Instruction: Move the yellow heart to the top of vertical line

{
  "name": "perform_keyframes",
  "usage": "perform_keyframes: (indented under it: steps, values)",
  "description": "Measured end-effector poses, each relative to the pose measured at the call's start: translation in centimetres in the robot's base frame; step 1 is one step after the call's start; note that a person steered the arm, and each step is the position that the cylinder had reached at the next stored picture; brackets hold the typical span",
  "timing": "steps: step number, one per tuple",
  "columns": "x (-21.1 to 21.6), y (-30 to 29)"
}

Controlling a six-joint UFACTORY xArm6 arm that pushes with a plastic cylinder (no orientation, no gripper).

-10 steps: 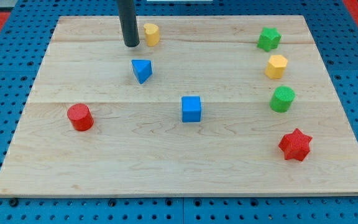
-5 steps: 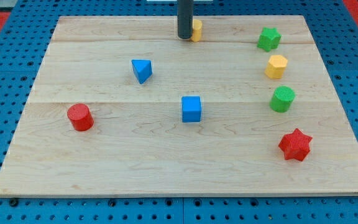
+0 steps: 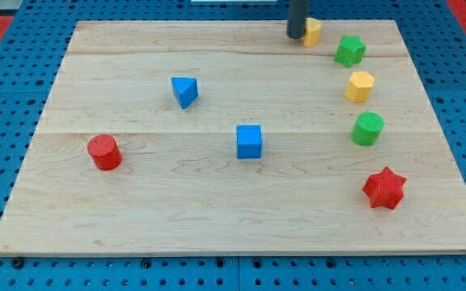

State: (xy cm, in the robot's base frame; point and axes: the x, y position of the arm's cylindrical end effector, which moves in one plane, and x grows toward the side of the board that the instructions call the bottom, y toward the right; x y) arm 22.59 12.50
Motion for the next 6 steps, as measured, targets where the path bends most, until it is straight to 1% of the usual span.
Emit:
perform_keyframes:
  steps: [2,3,5,6]
  values:
    - [0.0,4.2]
    - [0.4,-1.8]
    - [12.3,-11.7]
    - [17.7,-14.4]
